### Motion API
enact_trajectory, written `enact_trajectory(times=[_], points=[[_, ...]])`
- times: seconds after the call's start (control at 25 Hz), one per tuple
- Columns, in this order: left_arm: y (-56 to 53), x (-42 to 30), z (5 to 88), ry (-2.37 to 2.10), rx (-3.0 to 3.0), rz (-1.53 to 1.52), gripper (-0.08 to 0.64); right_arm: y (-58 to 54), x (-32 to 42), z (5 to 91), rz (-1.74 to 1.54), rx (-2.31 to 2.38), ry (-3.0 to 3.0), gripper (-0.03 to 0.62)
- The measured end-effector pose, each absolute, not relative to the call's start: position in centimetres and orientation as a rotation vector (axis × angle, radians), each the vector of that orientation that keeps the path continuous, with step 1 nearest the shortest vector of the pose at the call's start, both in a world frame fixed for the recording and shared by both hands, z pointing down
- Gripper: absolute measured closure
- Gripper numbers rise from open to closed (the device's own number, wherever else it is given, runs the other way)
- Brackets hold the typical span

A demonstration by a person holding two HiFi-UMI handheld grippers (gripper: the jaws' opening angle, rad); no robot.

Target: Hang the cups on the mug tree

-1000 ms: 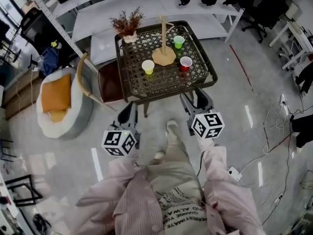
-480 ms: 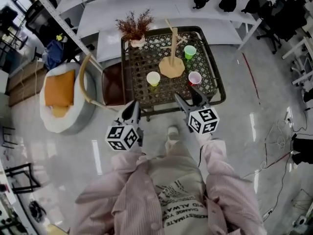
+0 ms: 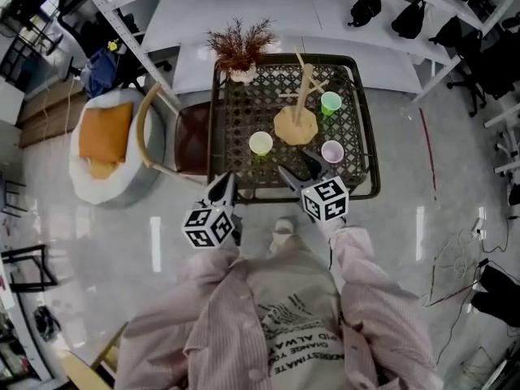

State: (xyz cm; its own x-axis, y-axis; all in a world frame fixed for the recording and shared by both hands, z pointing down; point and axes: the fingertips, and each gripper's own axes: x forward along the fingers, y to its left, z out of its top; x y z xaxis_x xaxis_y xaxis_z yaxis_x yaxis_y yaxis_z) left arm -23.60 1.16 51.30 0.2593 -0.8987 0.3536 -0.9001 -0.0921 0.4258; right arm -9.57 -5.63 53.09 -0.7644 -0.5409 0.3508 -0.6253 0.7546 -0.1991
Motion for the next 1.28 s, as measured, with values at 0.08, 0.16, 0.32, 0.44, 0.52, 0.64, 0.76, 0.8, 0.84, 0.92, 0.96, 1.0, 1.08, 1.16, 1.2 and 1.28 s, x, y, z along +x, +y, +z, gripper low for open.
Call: enact_trajectory(times=[0.08, 0.16, 0.32, 0.44, 0.52, 0.64, 0.76, 0.8, 0.84, 0.92, 0.96, 1.0, 1.08, 1.16, 1.2, 1.28], points=[[0.7, -23.8, 52.1, -1.637, 1.941, -0.003, 0.561, -6.1, -10.4, 54.3, 0.442, 0.841, -2.669, 0.342], [0.1, -24.0, 52.6, -1.649, 1.913, -0.012, 0.561, -6.5, -11.2, 55.5, 0.442, 0.781, -2.655, 0.342], [-0.9, -24.3, 53.7, -1.673, 1.862, -0.029, 0.561, -7.2, -12.5, 57.8, 0.445, 0.681, -2.627, 0.342], [-1.4, -24.1, 54.6, -1.687, 1.836, -0.032, 0.561, -7.9, -13.0, 59.1, 0.446, 0.628, -2.619, 0.342], [-1.4, -23.8, 55.4, -1.692, 1.811, -0.027, 0.561, -8.1, -13.3, 60.0, 0.446, 0.594, -2.61, 0.342], [-1.1, -23.7, 56.7, -1.683, 1.77, -0.014, 0.561, -8.2, -13.9, 61.9, 0.447, 0.548, -2.577, 0.342], [-1.2, -24.5, 57.8, -1.68, 1.736, 0.009, 0.561, -8.7, -14.9, 63.3, 0.421, 0.533, -2.552, 0.342], [-1.4, -24.8, 58.1, -1.68, 1.729, 0.017, 0.561, -8.9, -15.1, 63.7, 0.407, 0.539, -2.548, 0.342], [-1.6, -25.0, 58.3, -1.679, 1.724, 0.025, 0.561, -9.2, -15.3, 64.1, 0.396, 0.544, -2.544, 0.342], [-2.0, -25.2, 58.9, -1.675, 1.718, 0.037, 0.561, -9.6, -15.7, 64.9, 0.387, 0.541, -2.532, 0.342], [-2.3, -25.4, 59.1, -1.672, 1.718, 0.042, 0.561, -9.7, -16.0, 65.3, 0.386, 0.536, -2.525, 0.342], [-2.4, -25.4, 59.4, -1.666, 1.718, 0.049, 0.561, -9.8, -16.3, 65.6, 0.386, 0.527, -2.518, 0.342], [-2.6, -25.4, 60.0, -1.653, 1.715, 0.061, 0.561, -9.5, -16.8, 66.2, 0.38, 0.502, -2.502, 0.342], [-3.0, -25.3, 60.4, -1.637, 1.718, 0.064, 0.561, -9.6, -17.2, 66.8, 0.356, 0.486, -2.49, 0.342], [-3.2, -25.2, 60.6, -1.631, 1.722, 0.067, 0.561, -9.7, -17.4, 66.9, 0.35, 0.483, -2.488, 0.342], [-3.5, -25.3, 60.9, -1.622, 1.724, 0.073, 0.561, -9.7, -17.9, 67.2, 0.346, 0.479, -2.489, 0.342]])
